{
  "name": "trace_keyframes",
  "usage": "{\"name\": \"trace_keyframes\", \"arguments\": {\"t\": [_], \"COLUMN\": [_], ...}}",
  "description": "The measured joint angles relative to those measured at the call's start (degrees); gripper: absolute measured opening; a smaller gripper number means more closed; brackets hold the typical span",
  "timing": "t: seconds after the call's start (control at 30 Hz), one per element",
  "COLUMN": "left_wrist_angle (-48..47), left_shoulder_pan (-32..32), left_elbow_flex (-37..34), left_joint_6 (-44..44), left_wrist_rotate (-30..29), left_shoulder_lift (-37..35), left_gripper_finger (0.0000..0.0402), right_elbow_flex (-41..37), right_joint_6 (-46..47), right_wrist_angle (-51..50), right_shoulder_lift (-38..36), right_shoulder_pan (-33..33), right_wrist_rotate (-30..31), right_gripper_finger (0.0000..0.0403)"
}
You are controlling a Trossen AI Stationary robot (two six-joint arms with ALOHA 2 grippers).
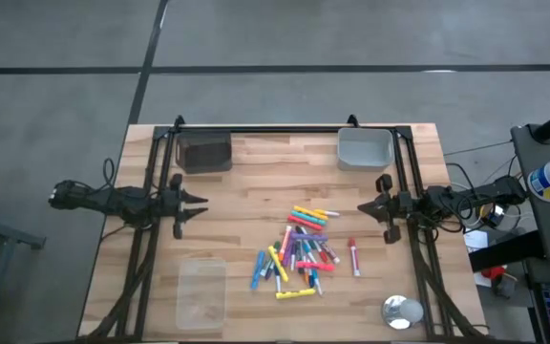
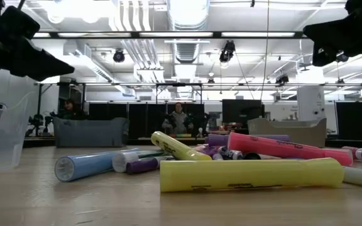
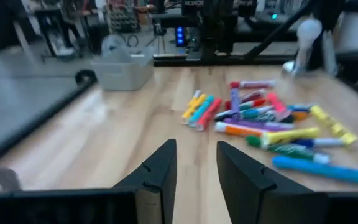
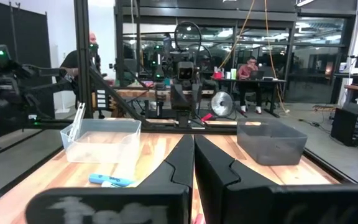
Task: Pick & Place Markers
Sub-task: Put the violet highlighter pen into the black bin
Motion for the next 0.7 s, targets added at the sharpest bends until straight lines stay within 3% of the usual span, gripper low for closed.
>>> {"name": "trace_keyframes", "arguments": {"t": [0.33,0.47,0.6,0.7], "left_wrist_angle": [0.3,1.0,1.7,2.4], "left_shoulder_pan": [0.0,0.0,0.0,0.0], "left_elbow_flex": [0.0,0.0,0.0,0.0], "left_joint_6": [1.5,-6.9,-24.7,-27.3], "left_wrist_rotate": [0.3,0.7,0.6,-0.4], "left_shoulder_lift": [0.0,0.0,0.0,0.1], "left_gripper_finger": [0.0108,0.0108,0.0108,0.0108], "right_elbow_flex": [0.0,0.0,0.0,0.0], "right_joint_6": [26.9,26.2,27.3,22.8], "right_wrist_angle": [-0.1,-0.4,0.2,0.7], "right_shoulder_lift": [0.0,0.1,0.1,0.3], "right_shoulder_pan": [0.0,0.0,0.0,0.0], "right_wrist_rotate": [-1.1,0.1,4.0,4.0], "right_gripper_finger": [0.0008,0.0008,0.0008,0.0009]}}
